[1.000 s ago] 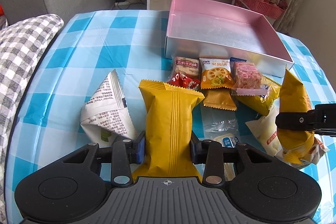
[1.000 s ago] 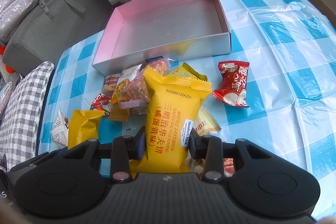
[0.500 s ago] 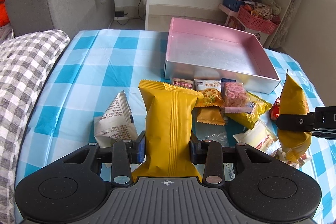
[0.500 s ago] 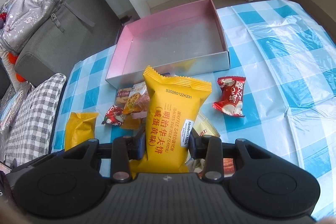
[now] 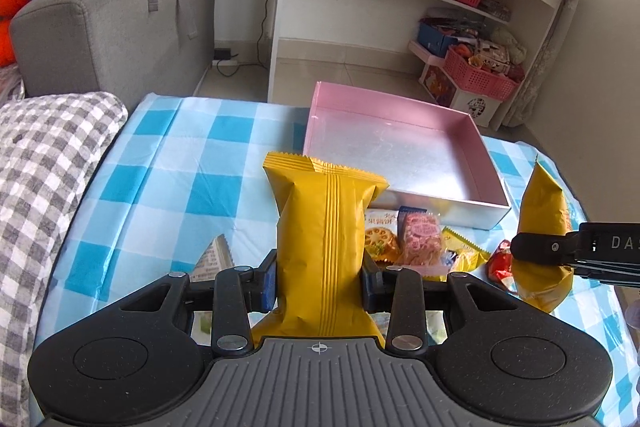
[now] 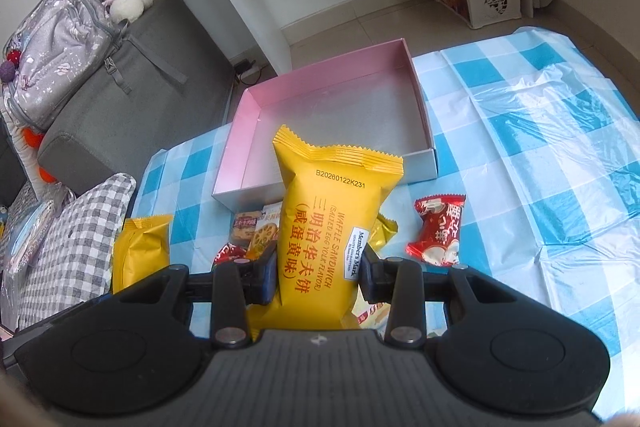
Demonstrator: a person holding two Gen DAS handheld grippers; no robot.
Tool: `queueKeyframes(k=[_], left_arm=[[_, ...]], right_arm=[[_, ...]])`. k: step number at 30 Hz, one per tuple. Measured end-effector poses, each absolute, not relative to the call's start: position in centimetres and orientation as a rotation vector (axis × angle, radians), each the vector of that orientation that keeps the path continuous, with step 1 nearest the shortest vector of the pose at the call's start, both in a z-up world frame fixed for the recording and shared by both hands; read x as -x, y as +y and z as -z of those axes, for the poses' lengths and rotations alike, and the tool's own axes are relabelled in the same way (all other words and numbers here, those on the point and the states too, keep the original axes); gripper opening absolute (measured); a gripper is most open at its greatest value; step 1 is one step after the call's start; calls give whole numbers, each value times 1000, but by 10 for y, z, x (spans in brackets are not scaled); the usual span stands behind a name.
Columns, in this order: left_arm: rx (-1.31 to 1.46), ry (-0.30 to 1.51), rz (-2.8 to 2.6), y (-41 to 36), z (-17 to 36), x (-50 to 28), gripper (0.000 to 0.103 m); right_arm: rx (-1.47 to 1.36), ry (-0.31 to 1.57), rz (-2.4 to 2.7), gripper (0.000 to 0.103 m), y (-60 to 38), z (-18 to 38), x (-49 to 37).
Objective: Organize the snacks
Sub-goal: 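Carry the yellow pack into the pink box and open the right gripper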
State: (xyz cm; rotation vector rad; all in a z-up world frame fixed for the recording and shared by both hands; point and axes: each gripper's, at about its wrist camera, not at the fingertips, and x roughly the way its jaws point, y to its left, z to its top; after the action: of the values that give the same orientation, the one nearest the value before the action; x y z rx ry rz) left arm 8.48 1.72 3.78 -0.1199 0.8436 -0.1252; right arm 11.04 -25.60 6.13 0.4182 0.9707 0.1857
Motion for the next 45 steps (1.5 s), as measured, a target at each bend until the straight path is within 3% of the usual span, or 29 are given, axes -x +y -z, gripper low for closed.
queueKeyframes(k=[8,20,28,45], left_arm=[[87,791,168,-3,-39,-151,35],[-12,691,200,-38,11,-234,35],[-116,732,207,-44,47,-234,36],[-80,882,125,-28,47,-206,36]], right_arm=[[-391,921,-175,35,-265,-61,-153],[-324,801,-158,35,-268,-33,-216],[-180,795,-138,35,-253,-3,-224],[-43,904,-195,35,-230,-2,-193]])
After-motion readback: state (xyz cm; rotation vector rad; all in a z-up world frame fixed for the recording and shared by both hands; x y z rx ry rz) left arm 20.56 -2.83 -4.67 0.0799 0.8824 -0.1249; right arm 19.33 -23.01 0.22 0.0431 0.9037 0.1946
